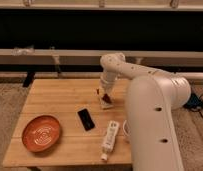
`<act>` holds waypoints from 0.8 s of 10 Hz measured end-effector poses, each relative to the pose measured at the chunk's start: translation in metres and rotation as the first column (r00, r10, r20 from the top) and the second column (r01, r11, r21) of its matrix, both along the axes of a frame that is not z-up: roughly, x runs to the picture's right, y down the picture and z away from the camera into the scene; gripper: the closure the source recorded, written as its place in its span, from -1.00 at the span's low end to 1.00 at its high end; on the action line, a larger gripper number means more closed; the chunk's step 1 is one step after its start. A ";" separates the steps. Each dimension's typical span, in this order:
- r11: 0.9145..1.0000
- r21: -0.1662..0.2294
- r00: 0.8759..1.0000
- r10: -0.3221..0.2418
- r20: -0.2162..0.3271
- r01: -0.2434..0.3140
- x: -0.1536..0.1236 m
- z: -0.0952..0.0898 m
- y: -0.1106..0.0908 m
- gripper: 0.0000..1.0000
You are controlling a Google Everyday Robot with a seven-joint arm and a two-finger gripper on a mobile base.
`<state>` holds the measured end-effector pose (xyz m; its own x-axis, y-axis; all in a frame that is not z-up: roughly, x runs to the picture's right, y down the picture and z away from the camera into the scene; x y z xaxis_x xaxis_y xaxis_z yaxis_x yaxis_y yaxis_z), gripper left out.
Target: Place the pepper on the white sponge
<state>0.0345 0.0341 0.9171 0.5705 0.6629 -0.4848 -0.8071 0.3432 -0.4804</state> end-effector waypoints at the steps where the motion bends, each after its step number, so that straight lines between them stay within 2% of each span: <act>1: 1.000 -0.002 1.000 0.002 -0.004 -0.002 0.002 0.001 -0.001 0.88; 4: 1.000 -0.006 1.000 -0.002 -0.008 0.002 0.007 0.001 -0.004 0.34; 5: 1.000 -0.009 1.000 -0.007 -0.008 0.007 0.009 0.000 -0.004 0.08; 8: 1.000 -0.019 1.000 -0.012 -0.012 0.012 0.013 -0.001 -0.002 -0.50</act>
<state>0.0477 0.0325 0.9158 0.5724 0.6471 -0.5037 -0.8087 0.3438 -0.4773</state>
